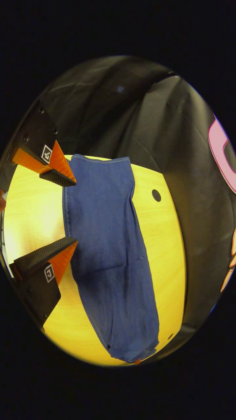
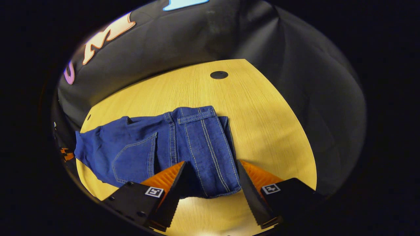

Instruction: Grasp the waist and the cuffs of the jeans and fold them to make the two legs overlap; first hold the waist and fold one-third of the jeans toward the cuffs, then hold the cuffs and fold the remaining one-third in the same direction to finish folding.

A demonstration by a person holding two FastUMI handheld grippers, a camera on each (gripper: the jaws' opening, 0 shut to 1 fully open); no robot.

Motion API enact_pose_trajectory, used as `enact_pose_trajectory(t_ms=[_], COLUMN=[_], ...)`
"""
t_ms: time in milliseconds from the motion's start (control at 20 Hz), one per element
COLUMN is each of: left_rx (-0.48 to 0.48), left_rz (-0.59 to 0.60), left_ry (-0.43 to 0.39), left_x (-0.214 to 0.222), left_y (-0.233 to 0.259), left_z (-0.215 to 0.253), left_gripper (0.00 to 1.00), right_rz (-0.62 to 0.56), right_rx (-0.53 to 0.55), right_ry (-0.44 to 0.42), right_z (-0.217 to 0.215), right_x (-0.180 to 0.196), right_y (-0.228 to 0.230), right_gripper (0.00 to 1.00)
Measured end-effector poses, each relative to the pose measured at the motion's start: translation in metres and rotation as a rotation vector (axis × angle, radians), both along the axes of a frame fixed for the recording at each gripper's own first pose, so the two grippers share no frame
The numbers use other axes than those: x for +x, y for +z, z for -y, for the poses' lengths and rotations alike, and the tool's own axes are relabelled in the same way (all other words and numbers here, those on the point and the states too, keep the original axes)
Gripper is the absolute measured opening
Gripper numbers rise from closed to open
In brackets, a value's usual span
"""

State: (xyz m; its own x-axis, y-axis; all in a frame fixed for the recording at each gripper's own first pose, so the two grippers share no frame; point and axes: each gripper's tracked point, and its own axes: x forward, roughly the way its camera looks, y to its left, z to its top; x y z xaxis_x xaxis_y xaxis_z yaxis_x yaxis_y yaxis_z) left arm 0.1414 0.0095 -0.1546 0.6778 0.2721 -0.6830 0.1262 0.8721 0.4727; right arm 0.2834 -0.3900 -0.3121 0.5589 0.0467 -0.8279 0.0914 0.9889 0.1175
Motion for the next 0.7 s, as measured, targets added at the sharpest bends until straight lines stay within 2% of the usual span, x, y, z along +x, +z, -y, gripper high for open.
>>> enact_pose_trajectory(t_ms=[100,250,300,400,450,700], left_rx=[-0.031,-0.059,-0.083,-0.146,-0.17,-0.244], left_rz=[0.02,0.039,0.043,0.054,0.055,0.087], left_ry=[0.044,0.094,0.104,0.124,0.139,0.174], left_x=[-0.001,-0.005,-0.008,-0.007,-0.007,-0.008], left_y=[0.0,-0.004,-0.007,-0.016,-0.021,-0.025], left_z=[-0.003,-0.004,-0.002,0.0,0.0,0.001], left_gripper=[0.95,0.95,0.95,0.94,0.94,0.95], right_rz=[0.029,0.028,0.033,0.027,0.045,0.065], right_rx=[0.022,0.043,0.052,0.07,0.075,0.044], right_ry=[-0.008,-0.038,-0.039,-0.023,-0.02,-0.065], right_z=[-0.003,-0.009,-0.011,-0.016,-0.016,-0.015], right_x=[0.002,0.002,0.005,0.002,0.001,0.003], right_y=[-0.001,-0.002,-0.003,-0.005,0.0,0.003], right_gripper=[0.87,0.6,0.57,0.42,0.31,0.12])
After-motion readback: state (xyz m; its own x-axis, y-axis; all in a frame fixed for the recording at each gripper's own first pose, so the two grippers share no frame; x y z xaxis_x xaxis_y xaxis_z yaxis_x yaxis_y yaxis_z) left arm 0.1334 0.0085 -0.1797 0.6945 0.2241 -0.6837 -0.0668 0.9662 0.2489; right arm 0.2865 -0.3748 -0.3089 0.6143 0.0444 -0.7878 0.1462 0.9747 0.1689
